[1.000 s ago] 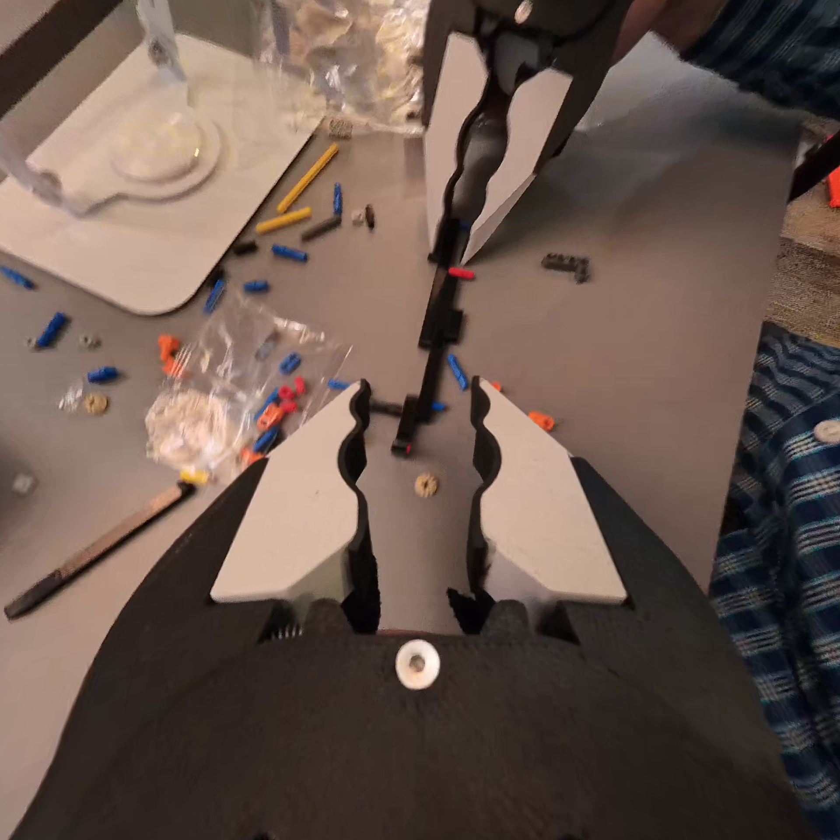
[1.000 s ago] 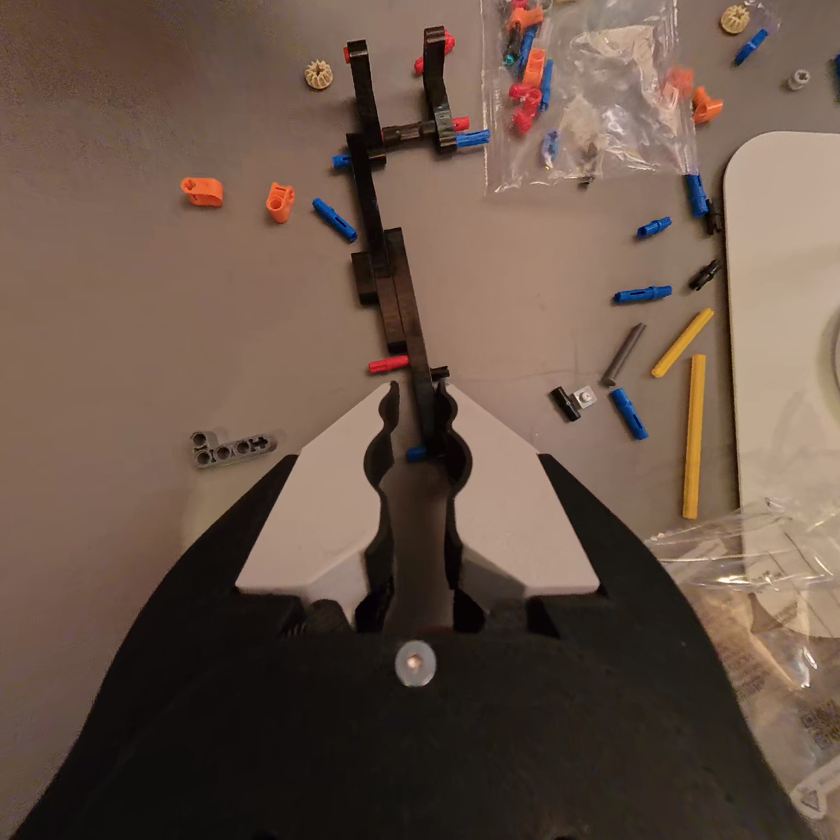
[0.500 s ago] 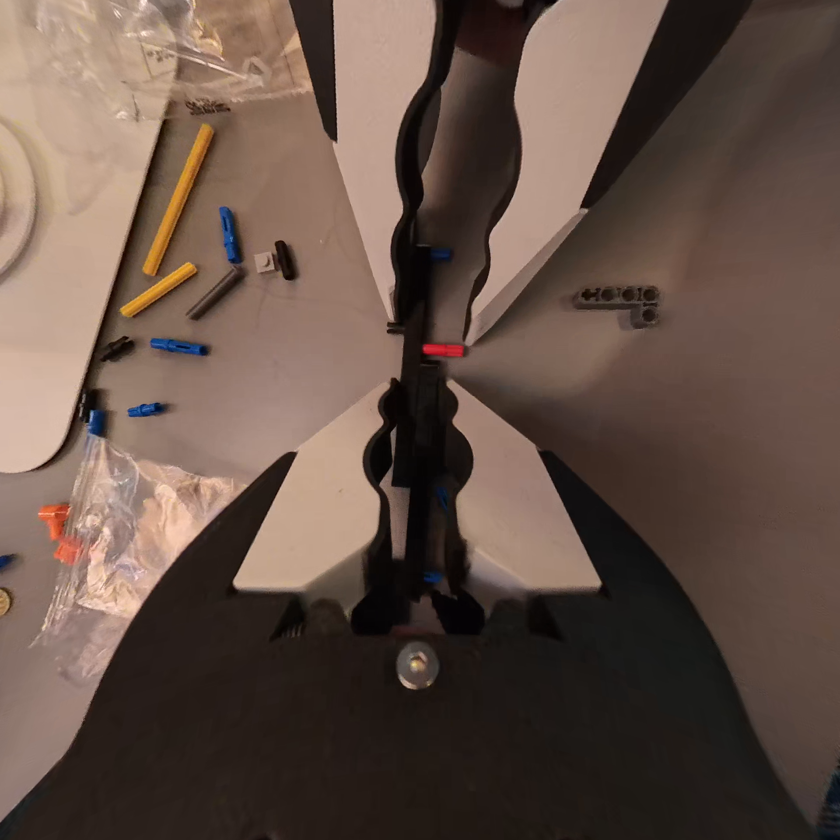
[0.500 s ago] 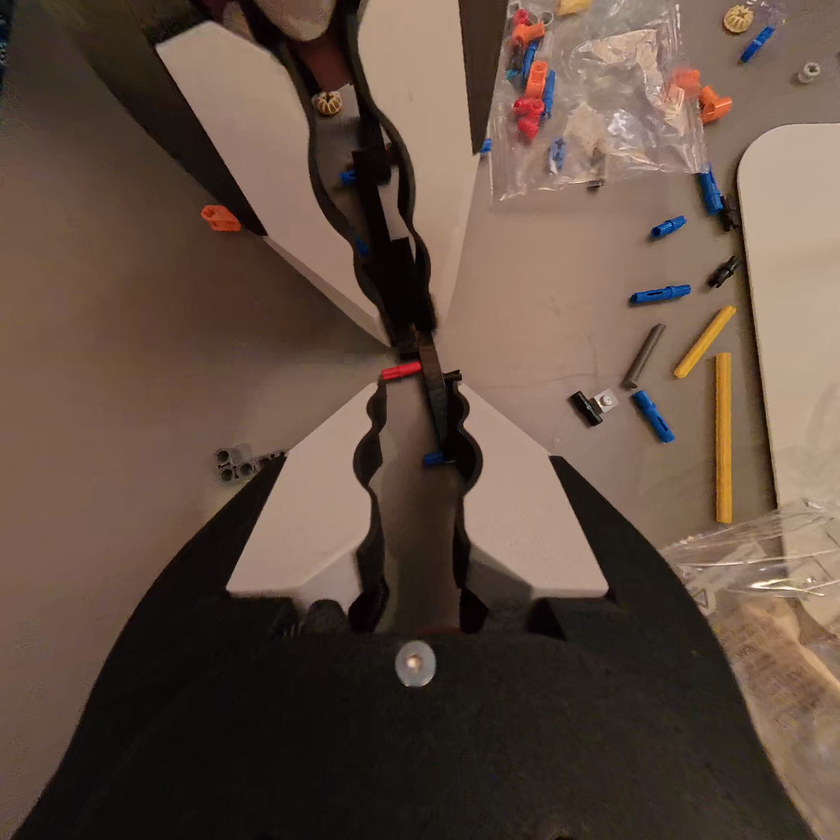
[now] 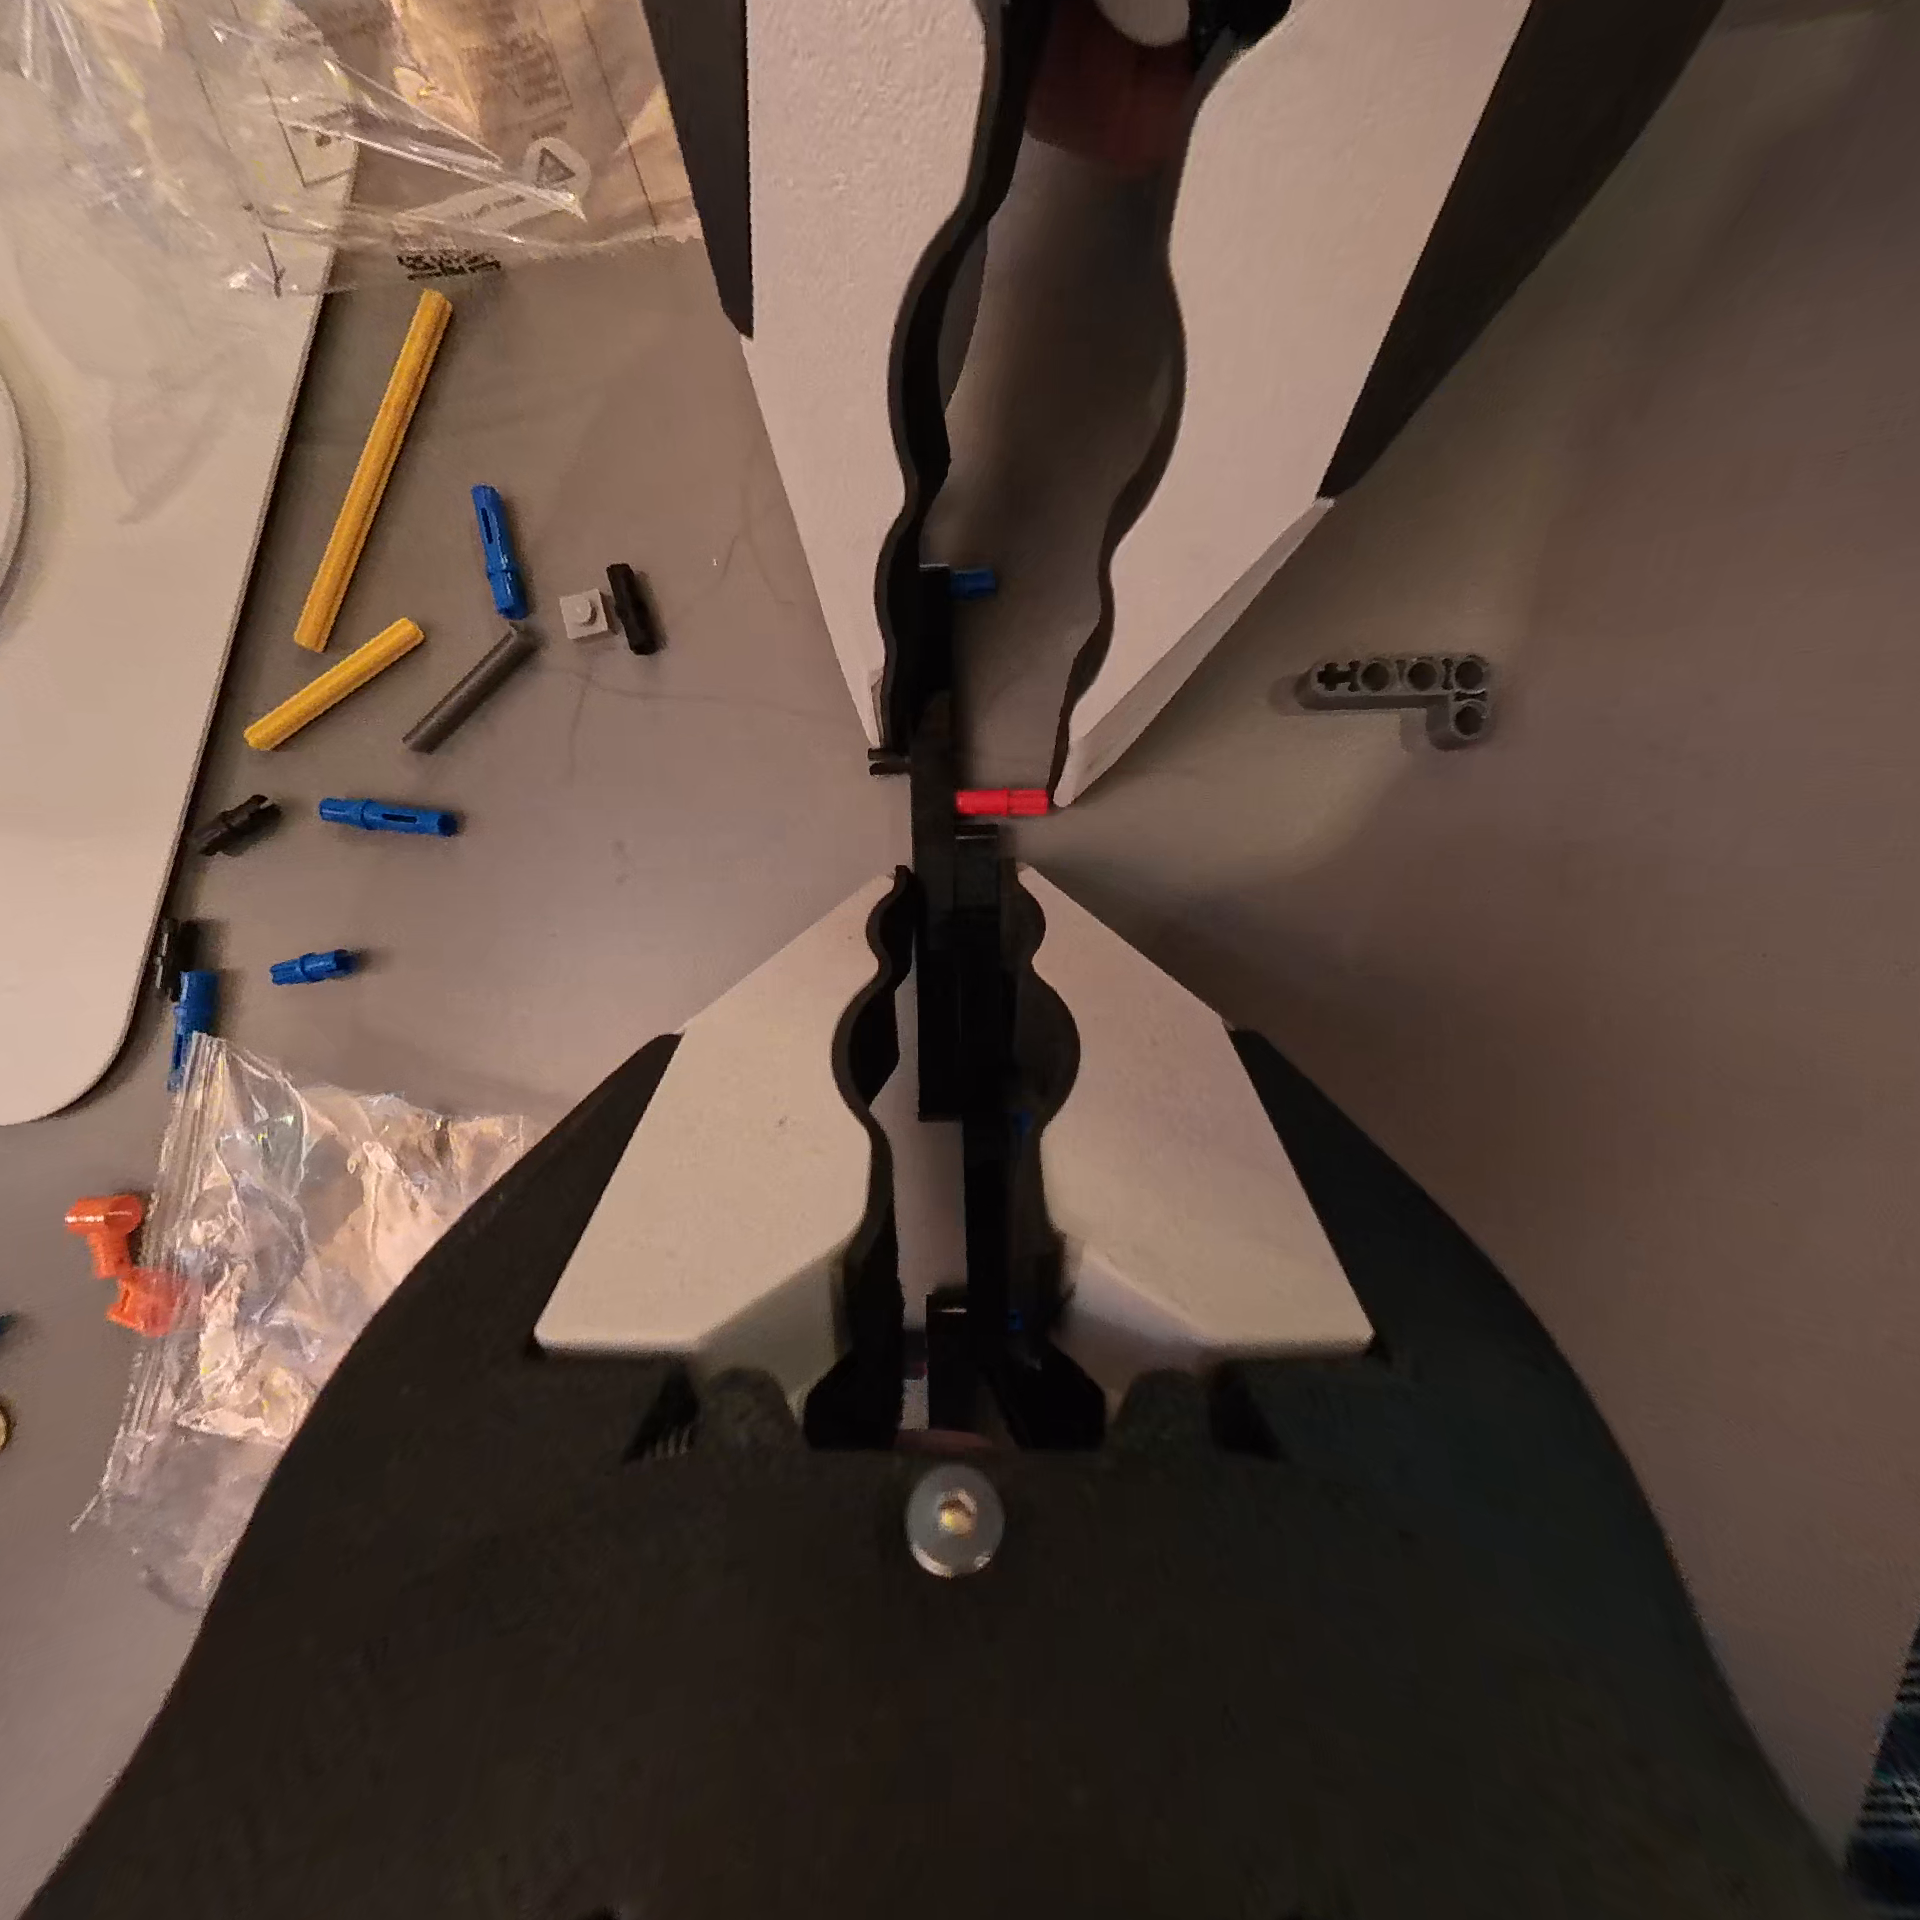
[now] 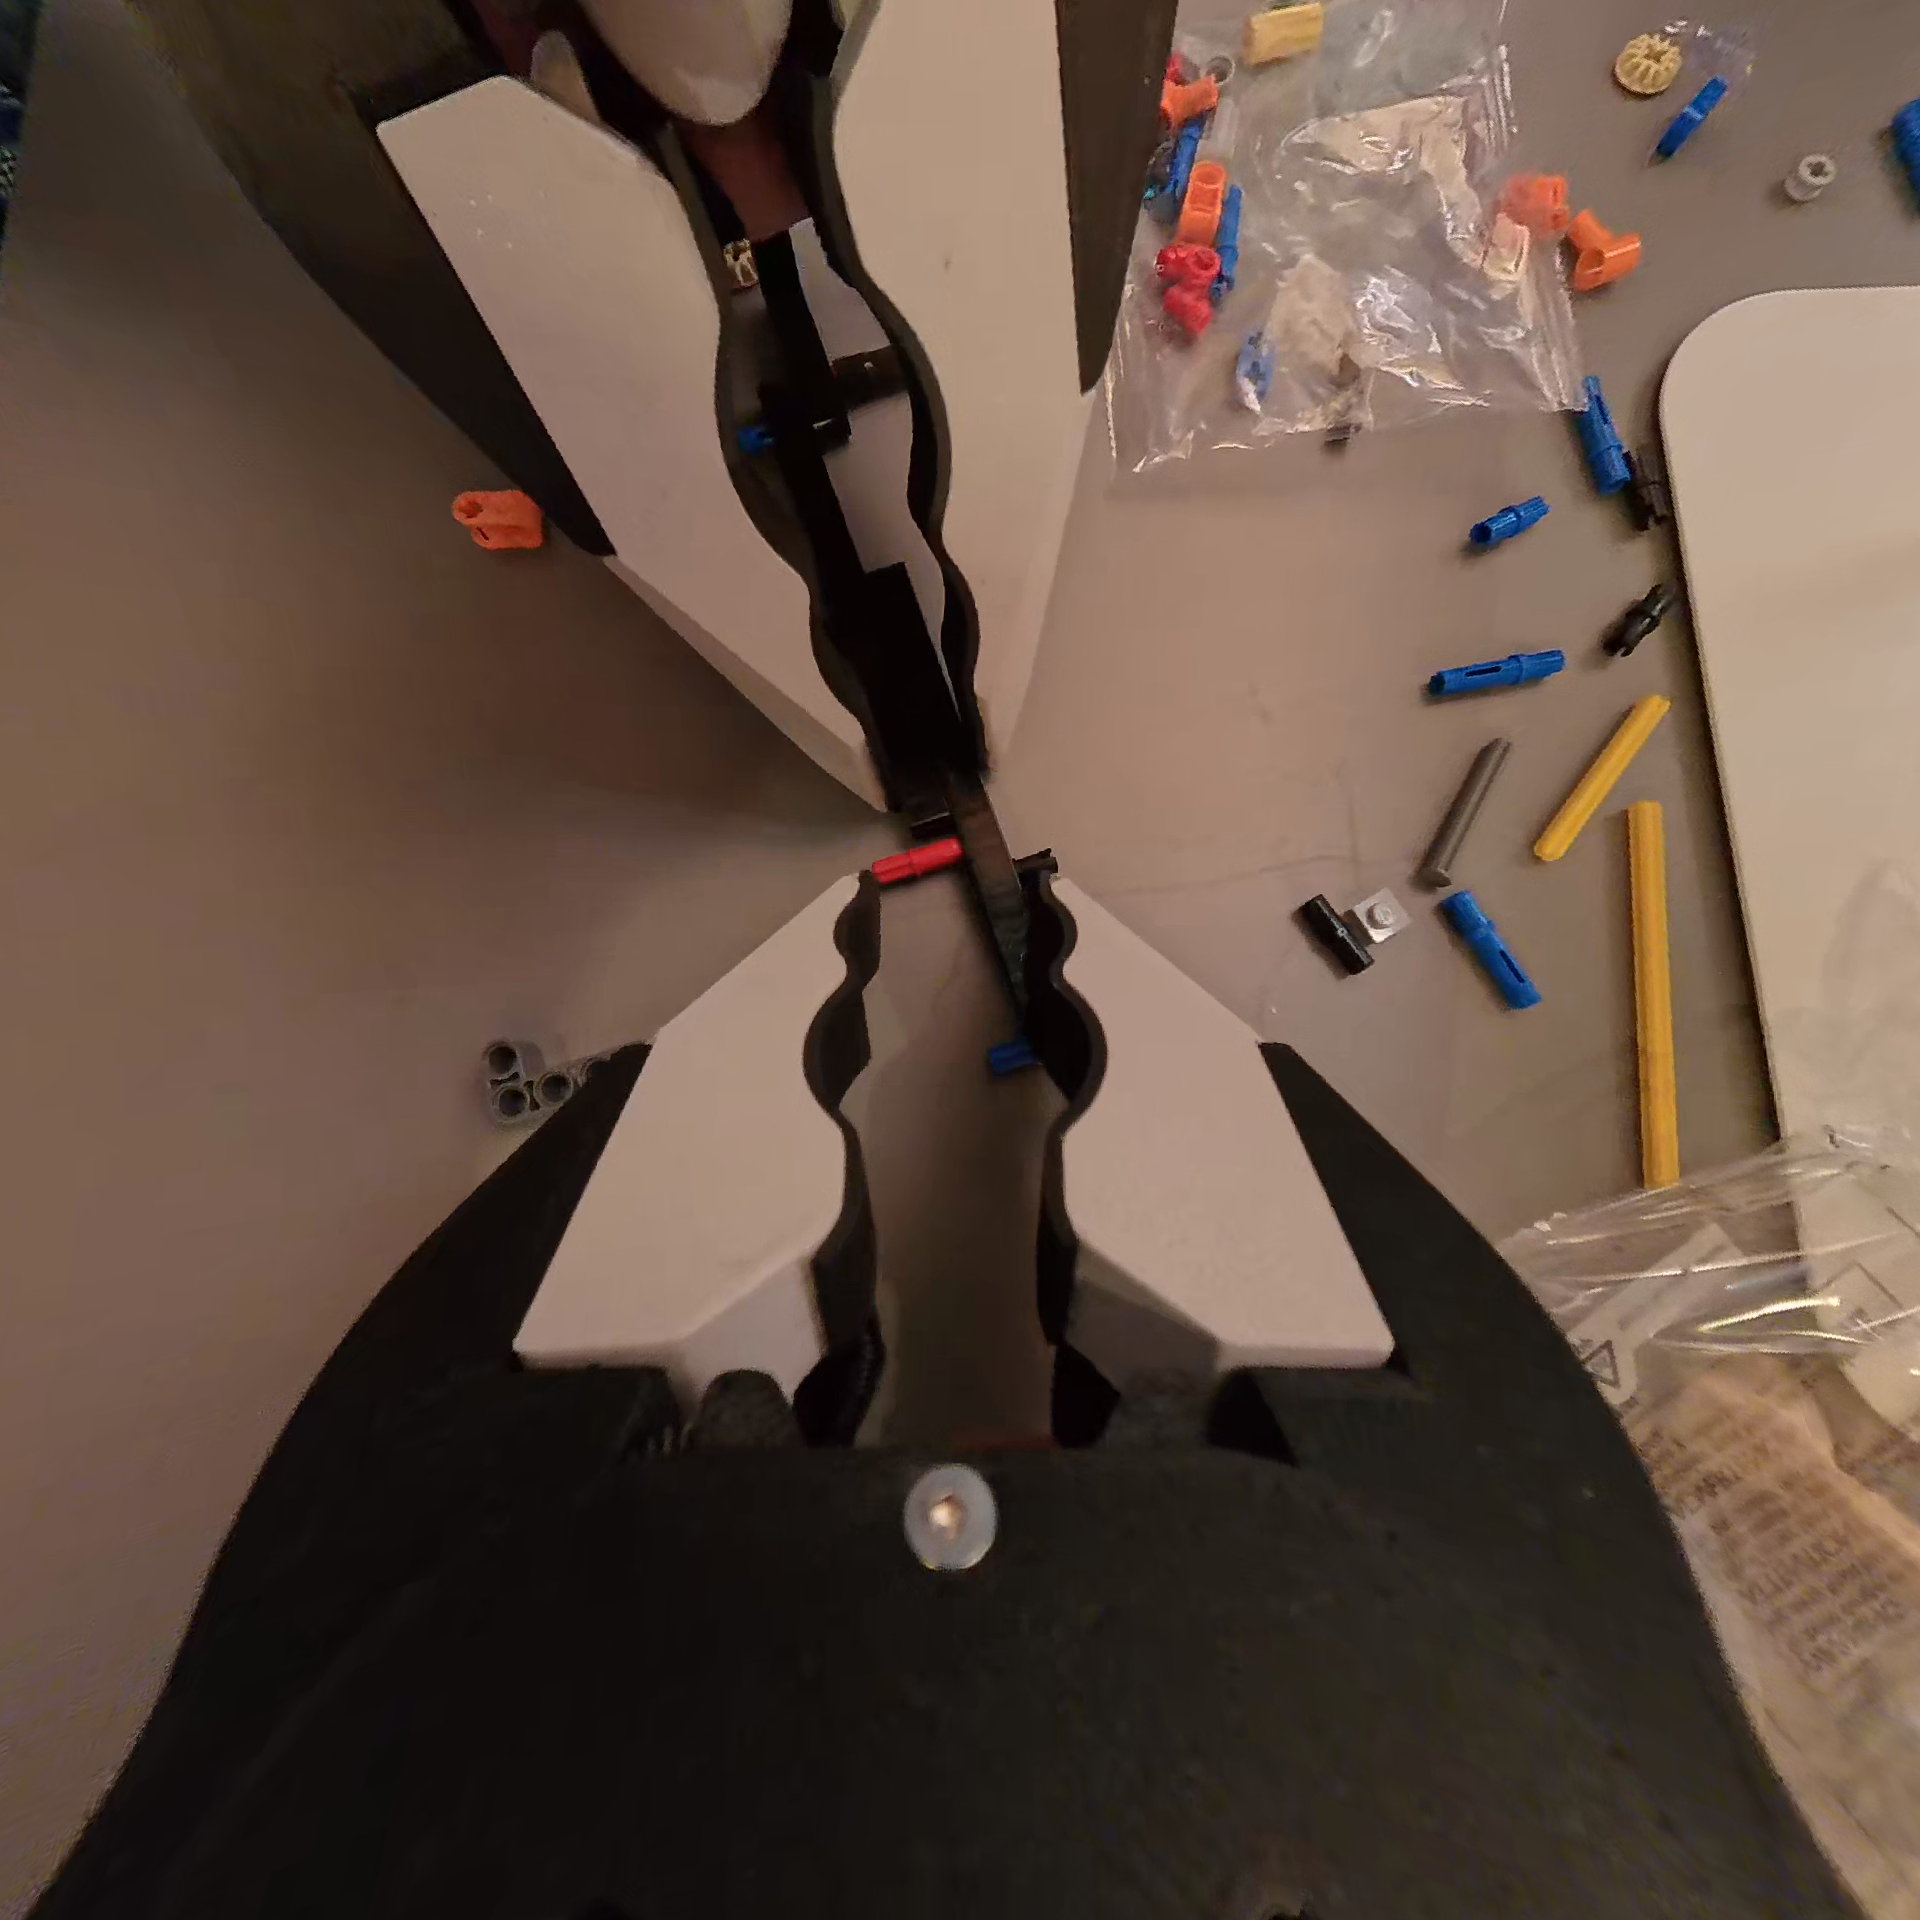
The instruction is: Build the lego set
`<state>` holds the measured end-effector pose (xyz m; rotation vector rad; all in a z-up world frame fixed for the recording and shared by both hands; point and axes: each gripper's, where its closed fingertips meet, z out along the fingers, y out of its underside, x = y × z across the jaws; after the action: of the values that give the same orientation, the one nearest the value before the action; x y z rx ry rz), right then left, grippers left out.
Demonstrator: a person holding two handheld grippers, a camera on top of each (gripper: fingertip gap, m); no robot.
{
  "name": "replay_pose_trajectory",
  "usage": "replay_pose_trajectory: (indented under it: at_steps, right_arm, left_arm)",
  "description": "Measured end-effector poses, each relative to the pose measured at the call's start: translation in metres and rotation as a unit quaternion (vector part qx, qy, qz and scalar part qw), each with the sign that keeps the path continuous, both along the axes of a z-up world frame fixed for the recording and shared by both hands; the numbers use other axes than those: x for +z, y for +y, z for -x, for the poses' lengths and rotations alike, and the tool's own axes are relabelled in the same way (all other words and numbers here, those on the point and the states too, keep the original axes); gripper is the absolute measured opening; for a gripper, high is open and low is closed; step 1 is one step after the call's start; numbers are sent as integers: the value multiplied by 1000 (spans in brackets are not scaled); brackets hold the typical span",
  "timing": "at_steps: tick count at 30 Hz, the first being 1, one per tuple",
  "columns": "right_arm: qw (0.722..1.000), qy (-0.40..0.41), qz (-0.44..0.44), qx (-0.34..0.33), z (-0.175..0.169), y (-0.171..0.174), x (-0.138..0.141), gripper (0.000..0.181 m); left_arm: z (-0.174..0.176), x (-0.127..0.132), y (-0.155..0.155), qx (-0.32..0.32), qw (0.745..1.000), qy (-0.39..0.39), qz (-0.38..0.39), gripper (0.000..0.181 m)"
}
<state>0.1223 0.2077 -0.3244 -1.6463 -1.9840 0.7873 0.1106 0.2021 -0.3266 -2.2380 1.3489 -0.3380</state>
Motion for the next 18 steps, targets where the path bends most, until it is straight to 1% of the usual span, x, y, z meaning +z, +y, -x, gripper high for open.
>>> replay_pose_trajectory:
  at_steps: [3, 4, 14, 18]
  right_arm:
    - [1000, 4, 8, 0, 0, -1, 0, 31]
    - [1000, 4, 7, -1, 0, 0, 0, 28]
    - [1000, 5, 7, 1, 1, 1, 0, 29]
    - [1000, 9, 1, 3, 1, 1, -1, 28]
  left_arm:
    - [-1, 0, 0, -2, 1000, 0, -4, 13]
    - [-1, 0, 0, -3, 1000, 1, -6, 13]
    - [-4, 0, 1, -9, 1000, 7, -4, 13]
    - [-5, 0, 2, -16, 1000, 15, -16, 13]
